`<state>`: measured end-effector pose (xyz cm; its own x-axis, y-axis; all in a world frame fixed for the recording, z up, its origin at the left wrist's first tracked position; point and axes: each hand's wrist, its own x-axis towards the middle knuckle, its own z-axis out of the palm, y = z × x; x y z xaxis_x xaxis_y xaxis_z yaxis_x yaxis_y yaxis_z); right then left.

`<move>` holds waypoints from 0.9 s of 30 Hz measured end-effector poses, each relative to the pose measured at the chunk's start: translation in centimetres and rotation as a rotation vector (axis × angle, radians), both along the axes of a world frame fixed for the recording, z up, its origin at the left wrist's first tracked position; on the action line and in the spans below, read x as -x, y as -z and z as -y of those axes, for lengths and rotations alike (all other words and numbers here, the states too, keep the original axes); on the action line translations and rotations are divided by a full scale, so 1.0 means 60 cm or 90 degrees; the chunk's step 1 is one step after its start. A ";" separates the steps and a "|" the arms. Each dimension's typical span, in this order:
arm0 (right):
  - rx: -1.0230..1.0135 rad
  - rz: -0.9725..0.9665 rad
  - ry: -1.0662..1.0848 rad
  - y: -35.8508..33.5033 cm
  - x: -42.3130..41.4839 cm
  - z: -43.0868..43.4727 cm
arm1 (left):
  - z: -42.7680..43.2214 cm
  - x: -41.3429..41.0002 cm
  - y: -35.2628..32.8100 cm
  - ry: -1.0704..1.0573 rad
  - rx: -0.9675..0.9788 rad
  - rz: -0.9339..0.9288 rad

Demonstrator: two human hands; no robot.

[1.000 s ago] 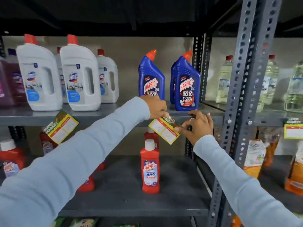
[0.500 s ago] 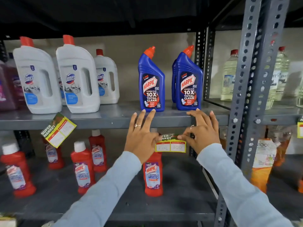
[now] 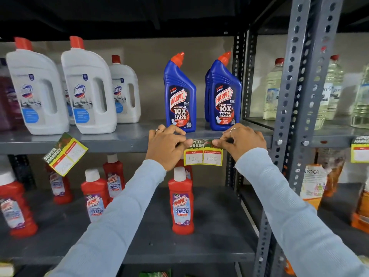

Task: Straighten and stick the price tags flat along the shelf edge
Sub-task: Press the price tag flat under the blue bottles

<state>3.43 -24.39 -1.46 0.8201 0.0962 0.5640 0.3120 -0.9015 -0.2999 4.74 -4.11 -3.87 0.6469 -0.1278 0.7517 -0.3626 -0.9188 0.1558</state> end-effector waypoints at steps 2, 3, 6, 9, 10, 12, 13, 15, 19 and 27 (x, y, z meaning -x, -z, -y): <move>0.008 -0.006 0.016 0.001 -0.001 -0.005 | 0.001 0.002 0.001 -0.005 -0.003 0.004; 0.007 -0.004 0.024 0.001 -0.001 -0.007 | 0.002 0.002 0.002 -0.007 -0.005 0.008; -0.026 -0.004 0.047 0.002 0.000 -0.003 | 0.004 -0.001 0.010 -0.010 -0.010 0.031; -0.079 -0.005 0.069 0.002 -0.002 -0.010 | 0.001 -0.005 0.012 0.028 0.062 0.051; -0.083 -0.004 0.092 0.001 -0.001 -0.019 | 0.000 -0.006 0.012 0.045 0.087 0.059; -0.053 -0.007 0.152 0.000 -0.006 -0.039 | -0.004 -0.007 0.014 0.067 0.115 0.081; -0.035 -0.009 0.180 0.000 -0.010 -0.047 | -0.005 -0.009 0.016 0.071 0.125 0.089; -0.036 -0.011 0.206 -0.001 -0.013 -0.056 | -0.008 -0.014 0.020 0.075 0.142 0.098; -0.103 -0.007 0.180 -0.002 -0.016 -0.049 | -0.018 -0.018 0.021 0.103 0.142 0.117; -0.276 0.037 0.068 0.013 -0.004 -0.018 | -0.074 0.004 0.019 0.192 0.057 0.112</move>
